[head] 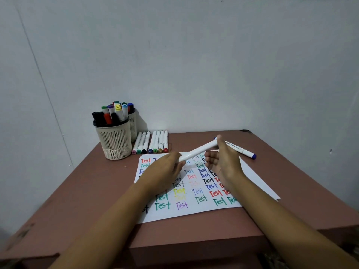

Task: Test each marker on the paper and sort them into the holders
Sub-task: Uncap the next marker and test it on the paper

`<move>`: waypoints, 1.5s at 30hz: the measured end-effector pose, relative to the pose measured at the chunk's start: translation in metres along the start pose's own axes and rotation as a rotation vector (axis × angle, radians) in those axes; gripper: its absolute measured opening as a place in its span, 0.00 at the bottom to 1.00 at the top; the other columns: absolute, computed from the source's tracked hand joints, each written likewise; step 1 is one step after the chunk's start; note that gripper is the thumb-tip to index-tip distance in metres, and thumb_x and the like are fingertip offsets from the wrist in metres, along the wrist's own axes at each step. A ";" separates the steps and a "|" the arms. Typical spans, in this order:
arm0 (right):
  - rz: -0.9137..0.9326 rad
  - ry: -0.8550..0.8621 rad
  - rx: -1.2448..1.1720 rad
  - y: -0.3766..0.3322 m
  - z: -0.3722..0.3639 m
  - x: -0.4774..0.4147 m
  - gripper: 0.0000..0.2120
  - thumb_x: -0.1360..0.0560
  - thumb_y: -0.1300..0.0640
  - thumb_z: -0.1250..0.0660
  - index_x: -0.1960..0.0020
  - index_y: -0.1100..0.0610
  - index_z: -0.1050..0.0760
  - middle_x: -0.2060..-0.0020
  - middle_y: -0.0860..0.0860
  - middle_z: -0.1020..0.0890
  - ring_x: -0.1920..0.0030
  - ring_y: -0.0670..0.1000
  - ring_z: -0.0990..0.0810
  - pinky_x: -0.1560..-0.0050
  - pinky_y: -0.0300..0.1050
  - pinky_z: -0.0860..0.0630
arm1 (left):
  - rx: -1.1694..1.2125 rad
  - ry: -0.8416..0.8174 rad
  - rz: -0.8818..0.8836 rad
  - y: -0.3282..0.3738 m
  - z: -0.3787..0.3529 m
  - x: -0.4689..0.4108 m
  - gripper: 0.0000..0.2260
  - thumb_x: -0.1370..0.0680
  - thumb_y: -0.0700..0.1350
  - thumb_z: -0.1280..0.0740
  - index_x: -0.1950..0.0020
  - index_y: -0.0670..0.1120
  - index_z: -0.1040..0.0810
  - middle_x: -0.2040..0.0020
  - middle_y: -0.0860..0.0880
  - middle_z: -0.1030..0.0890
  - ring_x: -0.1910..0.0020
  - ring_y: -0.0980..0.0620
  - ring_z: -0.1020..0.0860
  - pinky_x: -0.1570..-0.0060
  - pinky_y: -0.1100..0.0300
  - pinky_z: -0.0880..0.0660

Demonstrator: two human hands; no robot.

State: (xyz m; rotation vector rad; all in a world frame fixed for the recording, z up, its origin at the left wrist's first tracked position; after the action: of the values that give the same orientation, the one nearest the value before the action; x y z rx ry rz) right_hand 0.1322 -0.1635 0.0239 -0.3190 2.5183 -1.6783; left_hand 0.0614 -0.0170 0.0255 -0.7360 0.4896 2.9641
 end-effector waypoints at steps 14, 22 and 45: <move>0.101 -0.370 0.244 0.017 -0.023 0.002 0.08 0.23 0.58 0.35 0.57 0.62 0.24 0.69 0.52 0.25 0.69 0.46 0.29 0.67 0.38 0.31 | 0.099 0.074 -0.011 0.009 0.009 0.001 0.14 0.20 0.53 0.41 0.43 0.46 0.25 0.71 0.55 0.31 0.70 0.54 0.31 0.70 0.59 0.38; 0.115 -0.345 0.108 0.008 -0.023 0.004 0.05 0.22 0.60 0.36 0.55 0.60 0.26 0.68 0.52 0.27 0.69 0.46 0.28 0.70 0.36 0.30 | 0.226 0.114 0.138 -0.004 0.012 0.002 0.17 0.25 0.58 0.36 0.40 0.54 0.28 0.67 0.53 0.24 0.67 0.60 0.27 0.64 0.59 0.31; 0.298 0.177 0.606 -0.036 0.078 -0.020 0.14 0.28 0.65 0.30 0.67 0.56 0.32 0.73 0.53 0.25 0.73 0.48 0.23 0.74 0.37 0.29 | 0.432 0.159 0.442 -0.039 0.010 -0.002 0.13 0.20 0.36 0.47 0.38 0.45 0.32 0.47 0.47 0.27 0.69 0.55 0.32 0.70 0.60 0.36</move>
State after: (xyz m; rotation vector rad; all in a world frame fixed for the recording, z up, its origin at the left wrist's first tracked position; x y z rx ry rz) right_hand 0.1718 -0.2426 0.0260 0.2528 1.8850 -2.2796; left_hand 0.0632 0.0230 0.0239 -0.9079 1.4147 2.9970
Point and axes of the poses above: each hand's wrist, its own x-axis away from the middle knuckle, its own z-axis out of the back of the hand, y = z × x, the point moved 6 cm from there along -x, towards the middle knuckle
